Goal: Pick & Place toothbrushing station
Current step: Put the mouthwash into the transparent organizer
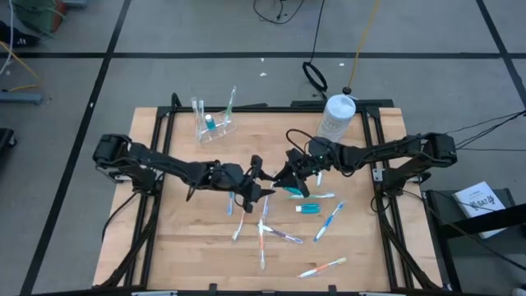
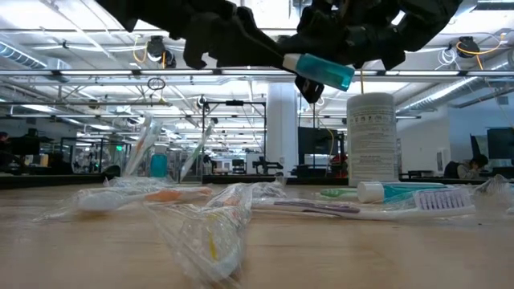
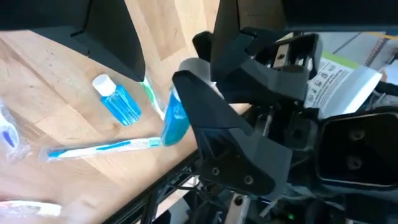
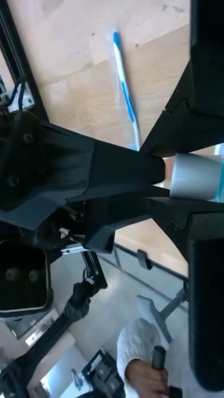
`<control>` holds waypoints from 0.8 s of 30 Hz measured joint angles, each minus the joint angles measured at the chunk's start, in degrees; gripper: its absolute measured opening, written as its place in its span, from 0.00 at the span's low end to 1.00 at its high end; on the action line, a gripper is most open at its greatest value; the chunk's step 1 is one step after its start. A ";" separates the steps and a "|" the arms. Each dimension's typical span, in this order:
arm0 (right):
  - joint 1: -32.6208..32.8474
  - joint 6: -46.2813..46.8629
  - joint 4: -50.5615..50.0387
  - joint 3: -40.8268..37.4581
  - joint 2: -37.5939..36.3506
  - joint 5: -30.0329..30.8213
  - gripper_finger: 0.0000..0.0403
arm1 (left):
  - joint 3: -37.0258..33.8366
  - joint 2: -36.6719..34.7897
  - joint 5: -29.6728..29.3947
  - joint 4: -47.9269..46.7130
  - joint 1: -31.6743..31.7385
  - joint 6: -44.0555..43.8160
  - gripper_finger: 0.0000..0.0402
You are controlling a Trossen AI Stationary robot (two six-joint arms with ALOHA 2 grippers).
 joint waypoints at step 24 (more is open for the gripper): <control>0.43 0.57 4.34 -0.02 0.02 0.10 0.23 | 0.02 0.68 6.93 5.75 3.17 4.60 0.47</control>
